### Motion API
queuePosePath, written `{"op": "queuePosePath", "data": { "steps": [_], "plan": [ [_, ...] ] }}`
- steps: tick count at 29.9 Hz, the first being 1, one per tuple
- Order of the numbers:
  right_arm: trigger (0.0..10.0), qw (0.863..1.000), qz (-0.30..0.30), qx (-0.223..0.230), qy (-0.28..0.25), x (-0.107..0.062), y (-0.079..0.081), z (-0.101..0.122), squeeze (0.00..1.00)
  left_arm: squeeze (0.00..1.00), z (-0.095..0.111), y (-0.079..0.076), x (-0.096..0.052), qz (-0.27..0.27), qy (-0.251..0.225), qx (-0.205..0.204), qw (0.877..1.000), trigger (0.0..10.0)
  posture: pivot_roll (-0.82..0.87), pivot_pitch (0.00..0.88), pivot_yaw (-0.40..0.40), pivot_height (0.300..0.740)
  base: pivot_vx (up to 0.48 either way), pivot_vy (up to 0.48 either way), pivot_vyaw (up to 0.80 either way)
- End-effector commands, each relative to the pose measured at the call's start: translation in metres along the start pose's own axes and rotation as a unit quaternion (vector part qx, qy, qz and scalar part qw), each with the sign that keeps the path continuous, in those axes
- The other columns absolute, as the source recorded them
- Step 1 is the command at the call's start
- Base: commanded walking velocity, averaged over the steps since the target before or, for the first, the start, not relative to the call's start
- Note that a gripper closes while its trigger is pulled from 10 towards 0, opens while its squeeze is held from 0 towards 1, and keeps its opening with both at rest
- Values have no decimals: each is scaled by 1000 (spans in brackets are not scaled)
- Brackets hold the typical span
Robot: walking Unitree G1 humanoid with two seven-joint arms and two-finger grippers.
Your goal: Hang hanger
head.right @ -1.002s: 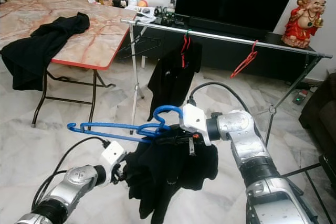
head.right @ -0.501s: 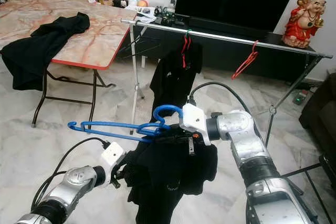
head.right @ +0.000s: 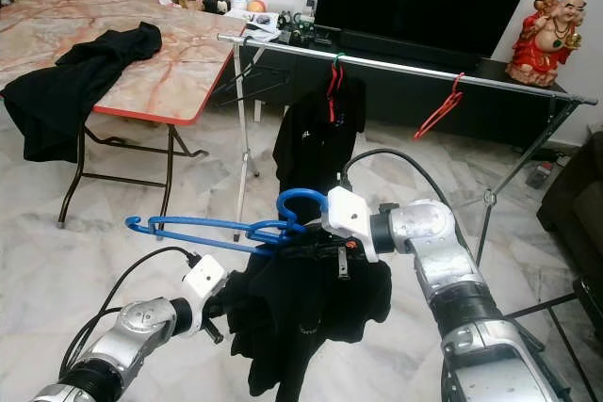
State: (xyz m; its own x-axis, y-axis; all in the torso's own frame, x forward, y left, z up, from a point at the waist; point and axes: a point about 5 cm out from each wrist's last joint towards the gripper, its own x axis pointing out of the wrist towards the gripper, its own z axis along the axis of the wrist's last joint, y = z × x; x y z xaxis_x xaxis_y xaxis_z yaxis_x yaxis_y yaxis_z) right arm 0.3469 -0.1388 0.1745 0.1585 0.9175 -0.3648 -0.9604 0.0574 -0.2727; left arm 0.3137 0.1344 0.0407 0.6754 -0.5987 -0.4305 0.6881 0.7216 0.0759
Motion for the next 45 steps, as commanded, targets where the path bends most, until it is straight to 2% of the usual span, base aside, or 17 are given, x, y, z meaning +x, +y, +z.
{"op": "queuePosePath", "data": {
  "steps": [1,4,10,13,21,24,25,26,30,36,43,45],
  "plan": [
    [0,1000,-11,-1,4,-4,-2,-2,0,0,-1,-4,1,-3,-2,0,1000,0,127,0,-164,740,0,0,0],
    [0,1000,-19,0,3,-3,-3,-2,0,0,-1,-3,2,4,-2,-2,1000,0,127,0,-164,740,0,0,0],
    [0,999,-40,0,27,-7,-5,-9,0,0,-10,0,1,33,32,-6,999,0,127,0,-162,740,0,0,0],
    [0,998,-40,17,37,-21,-3,-17,0,0,-17,4,-2,52,49,-12,997,0,124,0,-162,740,0,0,0],
    [0,994,-21,57,96,-52,8,-41,0,0,-25,3,-5,56,65,-13,996,0,118,0,-158,740,0,0,0],
    [0,985,-21,58,160,-65,14,-55,0,0,-27,3,-5,62,71,-15,995,0,113,0,-155,740,0,0,0],
    [0,985,-21,58,160,-65,14,-55,0,0,-27,3,-5,62,71,-15,995,0,113,0,-155,740,0,0,0],
    [0,981,-26,57,185,-71,15,-60,0,0,-27,3,-5,62,73,-14,995,0,111,0,-154,740,0,0,0],
    [0,980,-34,64,187,-76,14,-60,0,0,-28,3,-5,62,75,-12,995,0,109,0,-150,740,0,0,0],
    [0,953,-13,44,301,-85,25,-81,0,0,-29,3,-5,65,81,-9,995,0,111,0,-150,740,0,0,0],
    [0,939,-5,37,342,-88,29,-89,0,0,-31,5,-7,70,85,-10,994,0,112,0,-152,740,0,0,0],
    [0,942,-15,34,334,-86,27,-89,0,0,-31,6,-7,75,86,-11,993,0,113,0,-152,740,0,0,0]
  ]
}}
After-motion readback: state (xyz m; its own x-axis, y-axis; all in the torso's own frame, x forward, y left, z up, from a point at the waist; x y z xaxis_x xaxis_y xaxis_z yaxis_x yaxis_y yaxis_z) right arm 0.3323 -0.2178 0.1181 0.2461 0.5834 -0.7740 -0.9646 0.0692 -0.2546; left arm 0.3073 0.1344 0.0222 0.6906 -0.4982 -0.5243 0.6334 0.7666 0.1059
